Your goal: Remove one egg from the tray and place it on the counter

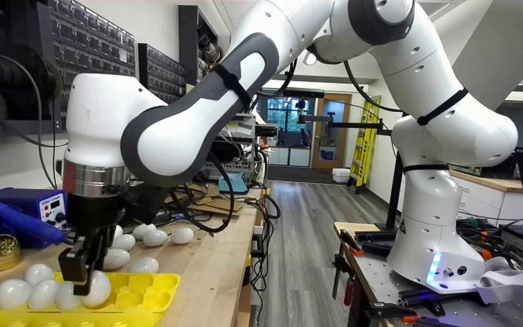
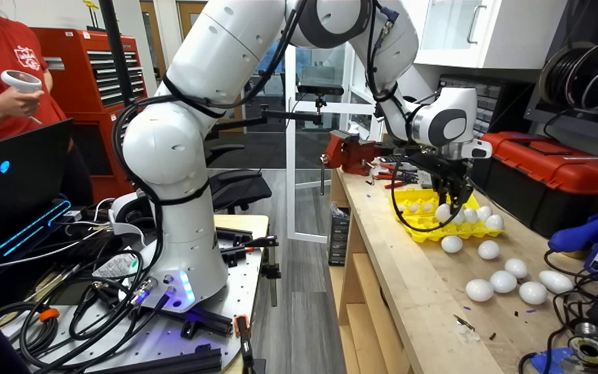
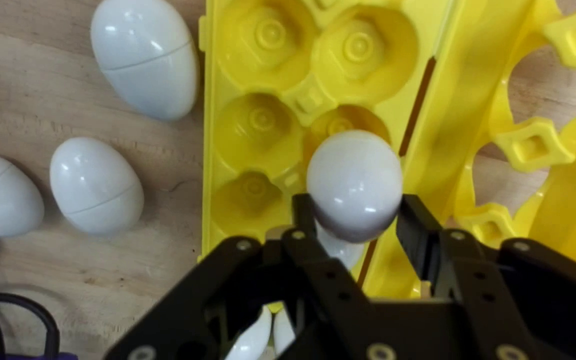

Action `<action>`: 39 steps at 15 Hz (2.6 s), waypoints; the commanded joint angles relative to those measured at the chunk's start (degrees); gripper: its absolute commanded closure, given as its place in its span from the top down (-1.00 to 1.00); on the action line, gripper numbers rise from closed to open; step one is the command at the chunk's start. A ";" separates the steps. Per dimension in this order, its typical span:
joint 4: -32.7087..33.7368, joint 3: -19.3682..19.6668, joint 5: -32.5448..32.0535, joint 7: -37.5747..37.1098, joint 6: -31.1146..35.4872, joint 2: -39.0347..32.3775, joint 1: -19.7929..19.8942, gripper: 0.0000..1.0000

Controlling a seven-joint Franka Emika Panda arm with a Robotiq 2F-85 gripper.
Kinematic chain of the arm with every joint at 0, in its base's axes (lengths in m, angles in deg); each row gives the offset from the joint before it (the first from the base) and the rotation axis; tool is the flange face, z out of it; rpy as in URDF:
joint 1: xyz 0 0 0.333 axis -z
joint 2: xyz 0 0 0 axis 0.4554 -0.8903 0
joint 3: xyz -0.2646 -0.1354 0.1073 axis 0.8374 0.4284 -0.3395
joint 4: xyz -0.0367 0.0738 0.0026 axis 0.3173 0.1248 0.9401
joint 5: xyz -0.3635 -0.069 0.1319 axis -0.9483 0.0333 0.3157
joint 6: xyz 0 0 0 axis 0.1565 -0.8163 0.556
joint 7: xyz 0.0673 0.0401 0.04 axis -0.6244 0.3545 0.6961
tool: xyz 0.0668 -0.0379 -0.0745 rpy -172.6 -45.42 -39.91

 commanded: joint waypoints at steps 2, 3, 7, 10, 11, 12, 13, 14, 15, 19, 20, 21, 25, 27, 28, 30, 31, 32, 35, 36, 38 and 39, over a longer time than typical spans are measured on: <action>-4.58 1.18 -1.11 0.12 -1.35 8.03 -1.31 -0.59; -4.52 1.51 -1.60 -0.14 -1.37 8.71 -1.47 -0.59; -2.99 3.71 -4.21 -0.98 -2.91 9.50 -1.15 -0.59; -1.97 6.07 -6.09 -1.84 -4.57 8.40 -0.86 -0.59; -1.74 6.96 -7.01 -2.38 -5.11 8.01 -0.92 -0.59; -1.28 8.29 -8.45 -3.56 -5.68 7.22 -1.21 -0.59; -1.05 9.37 -9.79 -4.67 -6.33 6.60 -1.43 -0.59; -1.07 10.03 -10.74 -5.24 -7.22 6.14 -1.32 -0.59; -1.11 10.47 -11.36 -5.75 -8.17 5.86 -1.13 -0.59; -1.79 11.52 -12.60 -7.11 -11.35 4.86 -0.70 -0.59; -2.04 11.45 -12.51 -7.27 -12.07 4.62 -0.56 -0.59; -2.11 11.44 -12.49 -7.45 -12.64 4.40 -0.53 -0.59; -3.40 10.47 -11.32 -7.36 -13.59 3.12 -0.12 -0.59; -4.08 10.18 -10.90 -7.43 -13.63 2.30 -0.09 -0.59; -4.27 10.16 -10.84 -7.53 -13.62 1.90 -0.10 -0.59; -4.38 10.17 -10.71 -7.70 -13.63 1.41 -0.03 -0.59; -4.20 10.16 -10.44 -7.90 -14.01 1.18 0.02 -0.59; -4.25 10.62 -11.15 -8.25 -13.82 1.68 -0.26 0.41; -4.64 12.04 -12.88 -9.78 -13.43 3.03 -0.83 0.69; -4.80 12.51 -13.41 -10.28 -13.34 3.69 -0.94 0.80; -5.29 13.06 -14.27 -10.62 -12.96 4.99 -0.96 0.98; -5.56 13.18 -14.58 -10.71 -12.77 5.77 -0.91 1.00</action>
